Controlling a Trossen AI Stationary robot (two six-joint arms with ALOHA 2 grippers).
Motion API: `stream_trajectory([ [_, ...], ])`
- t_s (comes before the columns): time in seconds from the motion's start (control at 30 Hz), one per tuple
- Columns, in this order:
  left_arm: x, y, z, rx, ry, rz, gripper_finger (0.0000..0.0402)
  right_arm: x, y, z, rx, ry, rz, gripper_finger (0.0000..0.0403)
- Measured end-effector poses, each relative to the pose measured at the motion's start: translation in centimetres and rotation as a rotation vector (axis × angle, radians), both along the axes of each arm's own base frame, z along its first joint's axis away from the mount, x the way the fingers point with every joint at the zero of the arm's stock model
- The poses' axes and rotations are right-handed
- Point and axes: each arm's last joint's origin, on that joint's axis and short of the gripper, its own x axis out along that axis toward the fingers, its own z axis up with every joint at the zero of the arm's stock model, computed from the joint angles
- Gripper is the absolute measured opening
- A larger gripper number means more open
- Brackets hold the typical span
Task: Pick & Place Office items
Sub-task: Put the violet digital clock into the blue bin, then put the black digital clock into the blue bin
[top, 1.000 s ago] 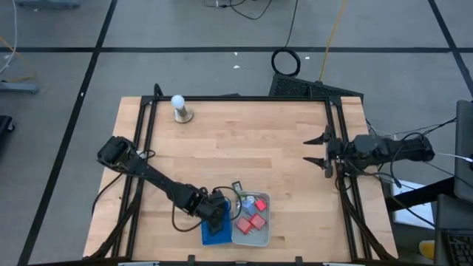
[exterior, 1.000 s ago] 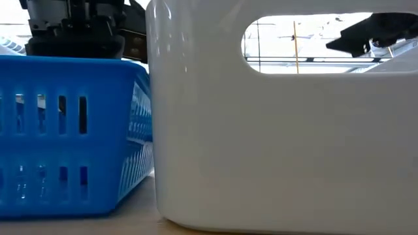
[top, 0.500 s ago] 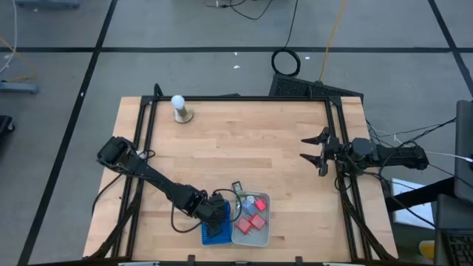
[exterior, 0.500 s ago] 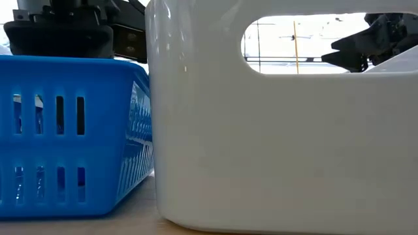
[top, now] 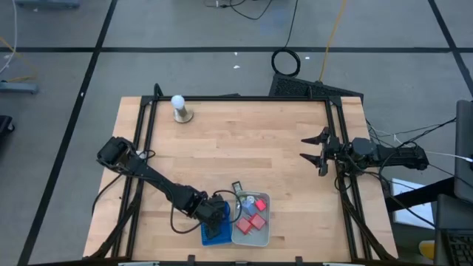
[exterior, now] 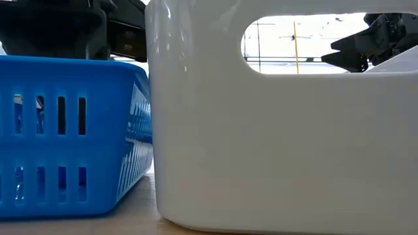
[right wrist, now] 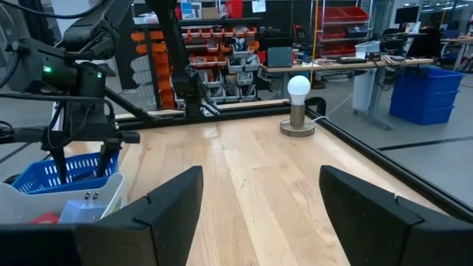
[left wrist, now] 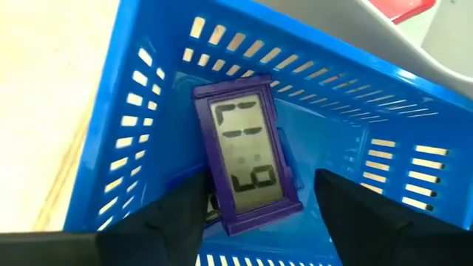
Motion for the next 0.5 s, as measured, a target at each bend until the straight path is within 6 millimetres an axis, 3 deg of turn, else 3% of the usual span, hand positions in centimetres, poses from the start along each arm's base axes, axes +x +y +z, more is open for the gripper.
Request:
stream_trajectory([
  [0.23,0.5,0.0,0.6,-0.039,0.0,0.002,0.0265,0.0,0.0,0.0,0.017,-0.002,-0.001,0.0265],
  [0.5,2.7,0.4,3.4,-0.032,-0.116,-0.075,0.0238,0.0,0.0,-0.1,0.021,0.005,-0.001,0.0265],
])
